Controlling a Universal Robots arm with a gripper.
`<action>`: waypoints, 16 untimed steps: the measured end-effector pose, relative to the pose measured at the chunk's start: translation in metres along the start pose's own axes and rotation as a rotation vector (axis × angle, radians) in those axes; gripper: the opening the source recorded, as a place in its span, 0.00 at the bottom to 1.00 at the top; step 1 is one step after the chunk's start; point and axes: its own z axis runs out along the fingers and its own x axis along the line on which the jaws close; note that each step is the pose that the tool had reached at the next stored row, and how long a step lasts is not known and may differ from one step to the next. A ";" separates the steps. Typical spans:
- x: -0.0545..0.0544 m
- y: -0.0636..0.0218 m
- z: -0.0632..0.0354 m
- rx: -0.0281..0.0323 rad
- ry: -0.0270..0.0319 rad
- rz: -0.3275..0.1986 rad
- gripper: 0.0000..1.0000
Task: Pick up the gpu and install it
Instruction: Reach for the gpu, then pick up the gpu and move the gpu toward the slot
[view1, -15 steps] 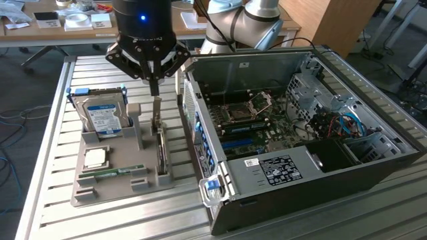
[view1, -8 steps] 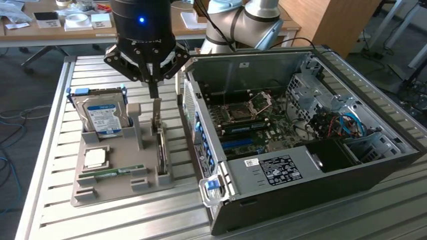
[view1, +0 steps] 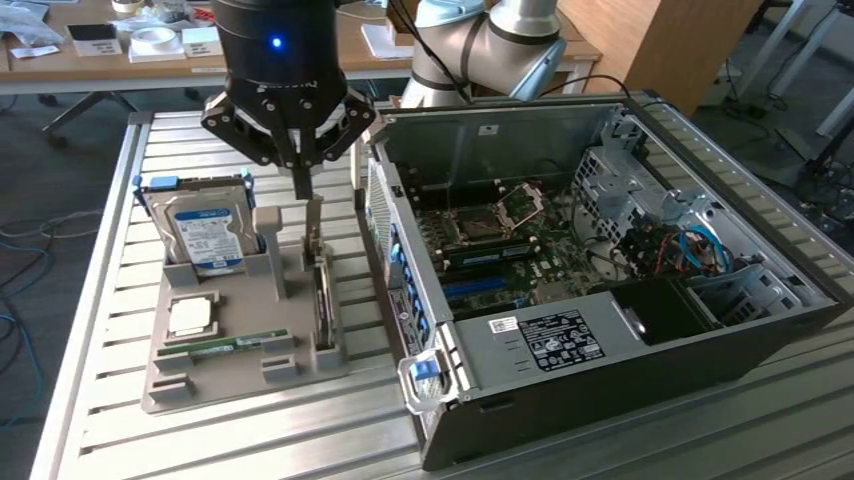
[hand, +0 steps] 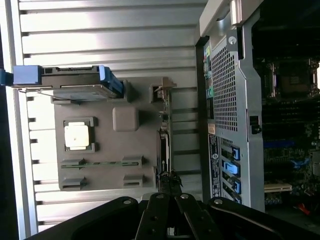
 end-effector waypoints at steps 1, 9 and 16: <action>0.000 -0.0006 0.0000 0.0000 0.0000 0.000 0.11; 0.001 -0.0013 0.0000 0.0000 0.0000 0.000 0.11; 0.001 -0.0013 0.0000 0.0000 0.0000 0.000 0.11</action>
